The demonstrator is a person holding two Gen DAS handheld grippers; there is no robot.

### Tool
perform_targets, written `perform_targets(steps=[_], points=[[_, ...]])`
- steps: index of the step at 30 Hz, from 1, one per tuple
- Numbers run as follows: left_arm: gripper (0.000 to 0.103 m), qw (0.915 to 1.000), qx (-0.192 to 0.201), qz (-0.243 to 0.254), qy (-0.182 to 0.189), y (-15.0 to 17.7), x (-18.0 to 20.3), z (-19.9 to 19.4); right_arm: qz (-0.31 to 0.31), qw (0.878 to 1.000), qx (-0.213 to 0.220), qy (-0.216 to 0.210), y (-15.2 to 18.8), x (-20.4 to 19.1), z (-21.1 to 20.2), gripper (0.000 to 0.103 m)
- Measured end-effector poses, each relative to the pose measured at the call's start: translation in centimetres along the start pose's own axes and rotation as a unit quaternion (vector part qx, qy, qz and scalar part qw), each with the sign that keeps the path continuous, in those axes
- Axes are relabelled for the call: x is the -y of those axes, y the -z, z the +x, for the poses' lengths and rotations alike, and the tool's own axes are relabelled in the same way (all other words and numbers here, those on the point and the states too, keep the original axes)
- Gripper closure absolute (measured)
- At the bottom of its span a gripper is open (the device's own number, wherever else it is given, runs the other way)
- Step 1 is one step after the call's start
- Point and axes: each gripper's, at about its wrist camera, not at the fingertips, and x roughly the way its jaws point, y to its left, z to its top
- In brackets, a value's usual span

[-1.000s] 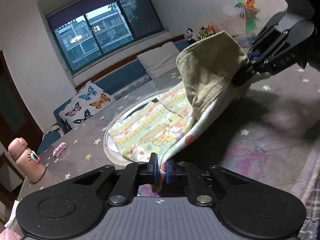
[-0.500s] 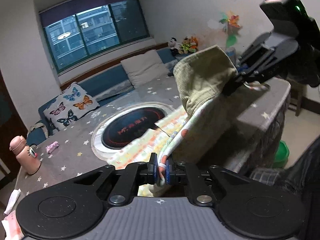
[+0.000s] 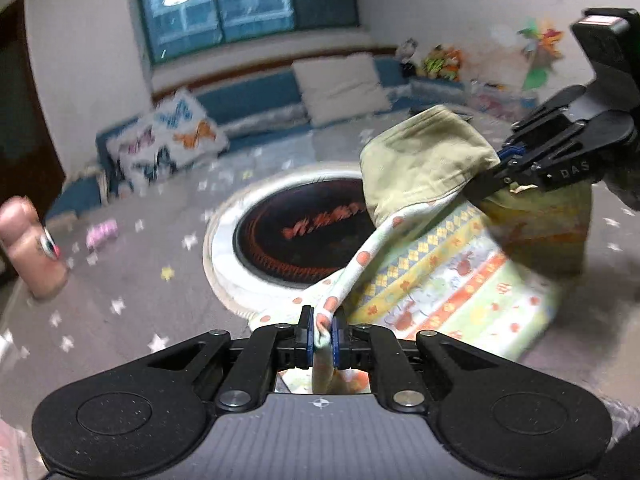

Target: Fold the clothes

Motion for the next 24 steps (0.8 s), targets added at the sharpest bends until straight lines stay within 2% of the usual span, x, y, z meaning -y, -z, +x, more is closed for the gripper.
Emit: perform_targets(steps=[1, 3, 5, 9, 14, 15, 17, 18, 20, 24], points=[[0.094, 0.9999, -0.01, -0.009, -0.002, 0.1, -0.4, 1.2, 0.008, 1.0, -0.005, 0.002, 0.0, 0.6, 1.1, 0.09], [0.094, 0.9993, -0.026, -0.024, -0.006, 0.7, -1.0, 2.8, 0.024, 1.0, -0.01, 0.012, 0.2, 1.3, 2.6, 0.081], [0.092, 0.9986, -0.038, -0.037, -0.009, 1.2, -1.5, 3.9, 0.03, 0.999, -0.007, 0.028, 0.6, 1.7, 3.0, 0.08], [0.088, 0.9983, -0.03, -0.048, -0.013, 1.6, -1.7, 3.4, 0.04, 0.997, 0.019, 0.065, 2.0, 1.8, 1.1, 0.079], [0.08, 0.998, -0.028, -0.051, -0.026, 1.7, -1.6, 3.2, 0.065, 0.995, 0.042, 0.062, 4.0, 1.5, -1.1, 0.08], [0.077, 0.9978, -0.029, -0.051, -0.029, 1.6, -1.5, 3.2, 0.064, 0.994, 0.048, 0.074, 4.3, 1.3, -1.3, 0.081], [0.073, 0.9977, -0.03, -0.052, -0.033, 1.5, -1.4, 3.3, 0.045, 0.985, 0.088, 0.139, 4.7, 0.4, -2.3, 0.081], [0.07, 0.9976, -0.03, -0.052, -0.035, 1.5, -1.4, 3.3, 0.035, 0.981, 0.11, 0.158, 4.8, 0.1, -3.1, 0.08], [0.068, 0.9974, -0.03, -0.052, -0.039, 1.4, -1.4, 3.3, 0.042, 0.978, 0.135, 0.154, 4.6, 0.1, -4.3, 0.08], [0.065, 0.997, -0.03, -0.052, -0.048, 1.3, -1.4, 3.3, 0.055, 0.985, 0.115, 0.118, 4.7, 0.3, -3.9, 0.08]])
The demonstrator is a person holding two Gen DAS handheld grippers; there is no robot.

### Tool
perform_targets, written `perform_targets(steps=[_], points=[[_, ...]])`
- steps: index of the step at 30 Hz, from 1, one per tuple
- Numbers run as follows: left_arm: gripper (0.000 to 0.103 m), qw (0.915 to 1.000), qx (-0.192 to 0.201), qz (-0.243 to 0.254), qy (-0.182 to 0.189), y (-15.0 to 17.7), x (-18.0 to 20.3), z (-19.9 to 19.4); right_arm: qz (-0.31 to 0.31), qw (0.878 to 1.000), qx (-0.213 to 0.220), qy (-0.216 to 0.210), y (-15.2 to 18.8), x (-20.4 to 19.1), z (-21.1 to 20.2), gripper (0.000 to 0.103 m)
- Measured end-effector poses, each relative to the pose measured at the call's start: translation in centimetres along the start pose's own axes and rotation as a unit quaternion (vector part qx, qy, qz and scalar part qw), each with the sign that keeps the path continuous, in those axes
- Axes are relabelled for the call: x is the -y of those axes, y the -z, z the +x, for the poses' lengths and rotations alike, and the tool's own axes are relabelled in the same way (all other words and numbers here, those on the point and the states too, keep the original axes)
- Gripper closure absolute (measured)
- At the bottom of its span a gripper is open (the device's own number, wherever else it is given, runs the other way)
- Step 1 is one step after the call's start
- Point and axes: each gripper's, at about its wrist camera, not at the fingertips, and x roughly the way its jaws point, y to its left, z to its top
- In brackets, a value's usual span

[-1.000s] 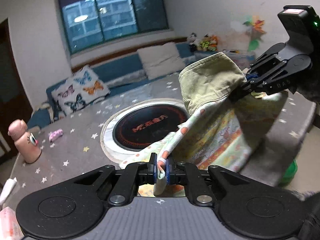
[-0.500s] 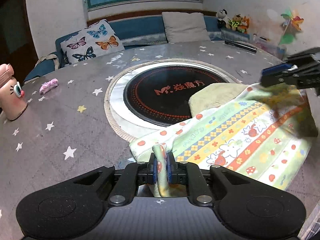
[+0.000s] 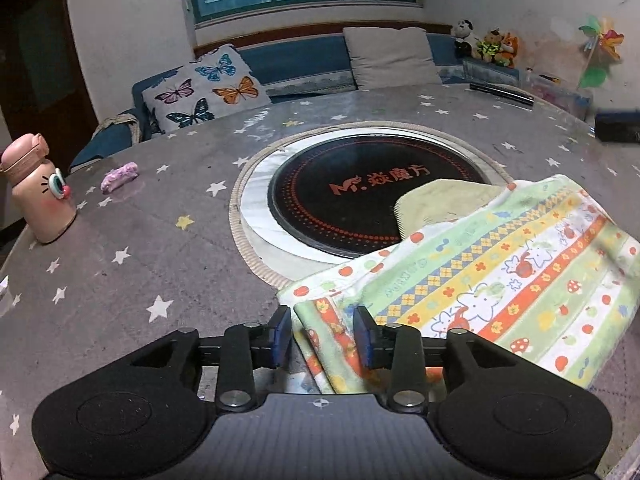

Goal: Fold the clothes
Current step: 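Lay the folded garment flat and smooth it with both grippers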

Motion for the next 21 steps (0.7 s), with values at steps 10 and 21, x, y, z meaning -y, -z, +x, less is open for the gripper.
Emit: perform_targets(steps=[10, 21], points=[[0.057, 0.9998, -0.001, -0.002, -0.02, -0.3, -0.1, 0.2, 0.067, 0.993, -0.1, -0.005, 3.9, 1.7, 6.8, 0.083], [0.064, 0.9987, 0.034, -0.019, -0.033, -1.9, 0.4, -0.9, 0.075, 0.994, -0.085, 0.001, 2.9, 2.1, 6.1, 0.093]])
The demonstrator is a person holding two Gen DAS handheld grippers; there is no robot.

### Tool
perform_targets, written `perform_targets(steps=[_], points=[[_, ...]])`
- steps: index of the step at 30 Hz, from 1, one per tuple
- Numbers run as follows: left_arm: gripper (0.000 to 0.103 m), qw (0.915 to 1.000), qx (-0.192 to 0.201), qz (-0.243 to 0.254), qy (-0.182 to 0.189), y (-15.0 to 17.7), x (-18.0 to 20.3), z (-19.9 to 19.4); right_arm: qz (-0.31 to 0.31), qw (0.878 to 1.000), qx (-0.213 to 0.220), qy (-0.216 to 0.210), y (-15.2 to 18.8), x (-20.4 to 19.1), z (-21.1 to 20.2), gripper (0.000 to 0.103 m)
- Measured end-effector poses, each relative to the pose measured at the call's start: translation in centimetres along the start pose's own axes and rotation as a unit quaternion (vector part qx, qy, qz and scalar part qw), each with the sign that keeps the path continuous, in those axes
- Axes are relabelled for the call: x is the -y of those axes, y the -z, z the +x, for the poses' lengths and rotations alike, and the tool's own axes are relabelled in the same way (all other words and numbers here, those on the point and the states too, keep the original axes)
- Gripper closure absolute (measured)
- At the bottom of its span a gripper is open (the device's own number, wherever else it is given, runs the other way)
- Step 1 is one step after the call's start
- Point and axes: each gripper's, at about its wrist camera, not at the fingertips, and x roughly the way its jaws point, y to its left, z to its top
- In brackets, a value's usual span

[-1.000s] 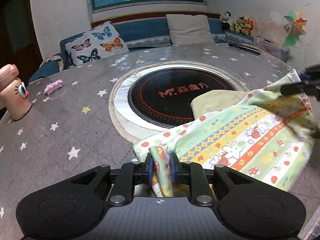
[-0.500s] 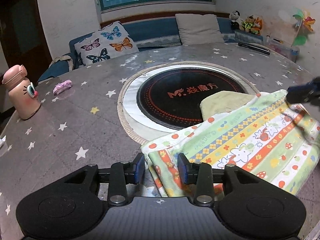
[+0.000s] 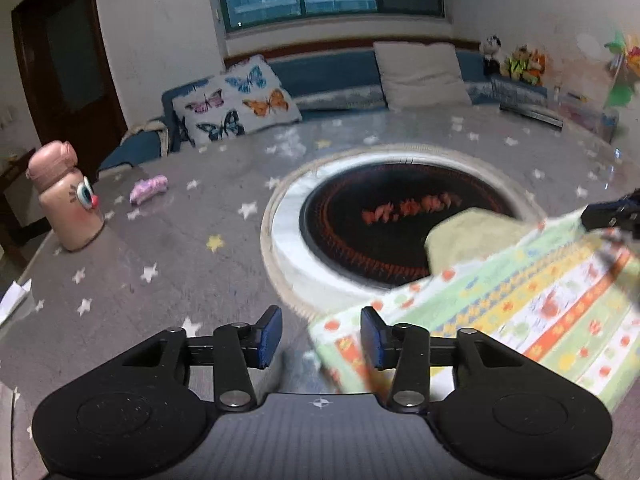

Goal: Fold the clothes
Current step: 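Lay the folded garment flat and smooth it with both grippers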

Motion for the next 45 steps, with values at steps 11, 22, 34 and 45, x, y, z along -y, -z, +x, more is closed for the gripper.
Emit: perform_targets(steps=[11, 22, 34, 45], points=[[0.077, 0.9937, -0.023, 0.011, 0.109, -2.3, 5.1, 2.3, -0.024, 0.997, -0.03, -0.063, -2.1, -3.1, 4.0, 0.094], [0.077, 0.9947, -0.028, 0.006, 0.099, -1.7, 5.4, 3.5, -0.076, 0.993, -0.016, -0.09, -1.2, -5.4, 0.7, 0.092], [0.076, 0.9914, 0.015, 0.029, 0.127, 3.4, 7.4, -3.5, -0.144, 0.983, -0.013, -0.111, 4.1, -10.0, -3.8, 0.087], [0.053, 0.993, 0.036, -0.006, 0.113, 6.4, 7.9, -5.3, -0.101, 0.988, 0.006, -0.114, 5.7, -9.8, -6.3, 0.087]])
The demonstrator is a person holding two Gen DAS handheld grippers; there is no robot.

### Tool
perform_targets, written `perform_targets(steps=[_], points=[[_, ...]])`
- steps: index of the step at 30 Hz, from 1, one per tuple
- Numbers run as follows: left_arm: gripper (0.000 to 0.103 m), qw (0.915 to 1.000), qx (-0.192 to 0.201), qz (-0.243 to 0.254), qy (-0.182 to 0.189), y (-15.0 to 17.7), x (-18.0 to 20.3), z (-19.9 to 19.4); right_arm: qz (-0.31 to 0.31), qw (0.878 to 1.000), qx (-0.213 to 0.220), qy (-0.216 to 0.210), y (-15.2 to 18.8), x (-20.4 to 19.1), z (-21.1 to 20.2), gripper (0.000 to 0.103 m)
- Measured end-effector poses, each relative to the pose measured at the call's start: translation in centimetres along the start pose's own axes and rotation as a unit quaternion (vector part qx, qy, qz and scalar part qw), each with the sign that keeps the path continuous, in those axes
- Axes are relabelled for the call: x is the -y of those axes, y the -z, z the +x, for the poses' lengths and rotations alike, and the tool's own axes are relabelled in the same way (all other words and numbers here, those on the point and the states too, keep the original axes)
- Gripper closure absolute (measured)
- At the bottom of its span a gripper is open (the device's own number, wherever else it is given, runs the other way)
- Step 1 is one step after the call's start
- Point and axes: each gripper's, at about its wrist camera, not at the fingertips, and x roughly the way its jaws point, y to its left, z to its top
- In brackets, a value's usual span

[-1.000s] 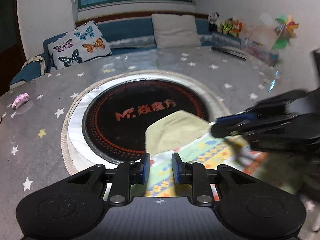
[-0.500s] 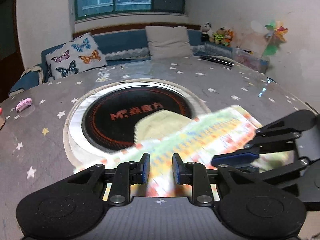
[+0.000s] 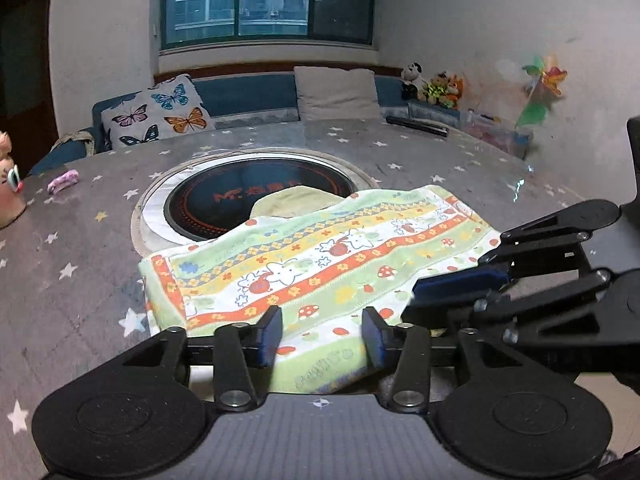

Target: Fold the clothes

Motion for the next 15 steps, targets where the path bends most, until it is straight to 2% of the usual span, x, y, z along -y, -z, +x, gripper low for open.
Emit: perform_targets(steps=[8, 15], points=[[0.05, 0.9999, 0.001, -0.012, -0.003, 1.0, -0.5, -0.3, 0.058, 0.998, -0.018, 0.034, 1.4, 3.2, -0.9, 0.086], [0.05, 0.9999, 0.001, -0.014, -0.002, 1.1, -0.7, -0.5, 0.118, 0.989, -0.029, 0.084, 3.1, 6.8, -2.7, 0.09]])
